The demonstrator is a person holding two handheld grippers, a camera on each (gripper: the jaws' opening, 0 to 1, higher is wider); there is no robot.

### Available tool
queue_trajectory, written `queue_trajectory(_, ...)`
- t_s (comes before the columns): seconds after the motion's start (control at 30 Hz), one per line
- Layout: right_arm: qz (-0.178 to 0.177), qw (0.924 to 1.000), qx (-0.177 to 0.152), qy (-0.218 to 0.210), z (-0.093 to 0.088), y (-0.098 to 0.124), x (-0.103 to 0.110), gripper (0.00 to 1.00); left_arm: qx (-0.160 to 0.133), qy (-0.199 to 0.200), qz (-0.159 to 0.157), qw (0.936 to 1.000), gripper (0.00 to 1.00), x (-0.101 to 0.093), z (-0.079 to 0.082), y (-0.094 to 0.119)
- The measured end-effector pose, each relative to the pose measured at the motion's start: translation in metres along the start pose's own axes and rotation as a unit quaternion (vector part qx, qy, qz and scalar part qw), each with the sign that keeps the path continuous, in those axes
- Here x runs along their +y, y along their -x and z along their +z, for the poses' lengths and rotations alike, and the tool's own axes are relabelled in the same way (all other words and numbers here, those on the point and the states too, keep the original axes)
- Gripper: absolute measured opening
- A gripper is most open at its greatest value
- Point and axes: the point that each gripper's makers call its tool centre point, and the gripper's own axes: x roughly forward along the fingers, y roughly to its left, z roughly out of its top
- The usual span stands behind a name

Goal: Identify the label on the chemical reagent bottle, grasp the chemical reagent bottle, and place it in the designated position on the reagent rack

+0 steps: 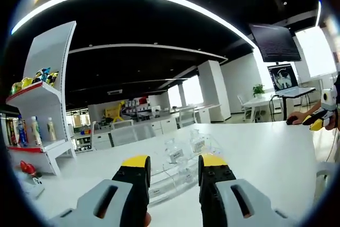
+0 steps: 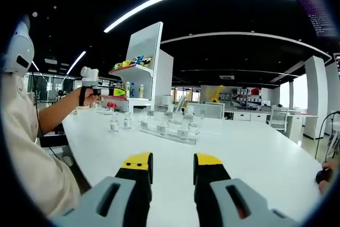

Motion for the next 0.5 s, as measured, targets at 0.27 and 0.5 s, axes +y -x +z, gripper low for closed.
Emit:
queue_trajectory(0.27,-0.003,1.0,0.001,0.002,-0.001,0.003,-0.001,0.3,-0.005,0.002,0.01,0.9999,0.37,0.009,-0.001,0.02)
queue_trajectory(0.5,-0.001,1.0,0.006,0.003,-0.005,0.002,0.002,0.3,-0.012,-0.004,0.016,0.9998,0.37,0.014,0.003,0.041)
